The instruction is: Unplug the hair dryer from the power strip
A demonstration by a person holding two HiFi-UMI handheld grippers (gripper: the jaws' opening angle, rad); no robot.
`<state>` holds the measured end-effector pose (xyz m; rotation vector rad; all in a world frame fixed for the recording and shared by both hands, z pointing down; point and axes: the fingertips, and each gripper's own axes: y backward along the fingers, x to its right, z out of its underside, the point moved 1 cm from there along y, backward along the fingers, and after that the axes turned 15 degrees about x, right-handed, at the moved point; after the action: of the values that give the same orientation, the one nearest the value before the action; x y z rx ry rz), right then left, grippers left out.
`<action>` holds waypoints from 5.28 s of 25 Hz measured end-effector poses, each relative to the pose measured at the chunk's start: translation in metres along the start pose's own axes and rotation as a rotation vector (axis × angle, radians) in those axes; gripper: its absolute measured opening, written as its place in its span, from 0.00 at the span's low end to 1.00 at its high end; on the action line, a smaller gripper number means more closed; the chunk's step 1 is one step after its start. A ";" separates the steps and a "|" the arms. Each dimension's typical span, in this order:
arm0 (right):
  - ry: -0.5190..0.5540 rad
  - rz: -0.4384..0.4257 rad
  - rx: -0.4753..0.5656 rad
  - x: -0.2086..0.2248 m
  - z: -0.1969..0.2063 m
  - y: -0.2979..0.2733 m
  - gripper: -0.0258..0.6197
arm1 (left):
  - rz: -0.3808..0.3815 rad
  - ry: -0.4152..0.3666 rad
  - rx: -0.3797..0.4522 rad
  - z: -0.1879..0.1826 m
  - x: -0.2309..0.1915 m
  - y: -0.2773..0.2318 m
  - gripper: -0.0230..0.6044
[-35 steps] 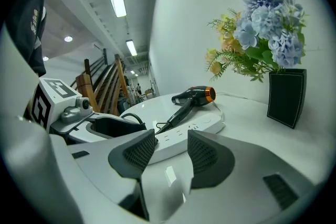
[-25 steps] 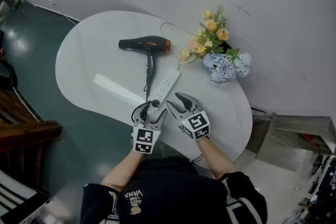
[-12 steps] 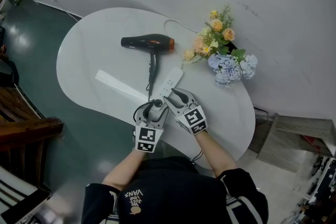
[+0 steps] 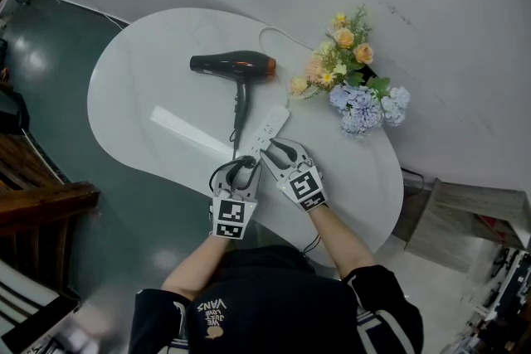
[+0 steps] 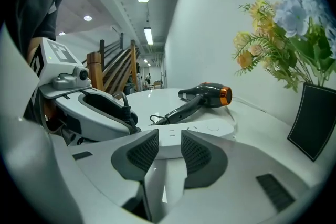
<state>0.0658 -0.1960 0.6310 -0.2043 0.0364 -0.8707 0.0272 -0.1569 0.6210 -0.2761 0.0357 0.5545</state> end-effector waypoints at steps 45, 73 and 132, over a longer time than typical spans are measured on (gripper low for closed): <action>0.012 0.055 -0.045 -0.001 0.002 0.002 0.28 | -0.005 0.019 0.041 -0.020 -0.003 0.018 0.14; 0.053 0.192 -0.116 -0.008 -0.016 0.012 0.28 | 0.067 0.114 0.188 -0.076 -0.017 0.091 0.14; -0.164 0.613 0.335 -0.224 -0.129 0.134 0.12 | 0.234 0.015 0.316 -0.115 -0.091 0.273 0.14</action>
<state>0.0079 0.0381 0.4669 0.0540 -0.1913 -0.2379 -0.1886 -0.0126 0.4523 0.0333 0.1699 0.7688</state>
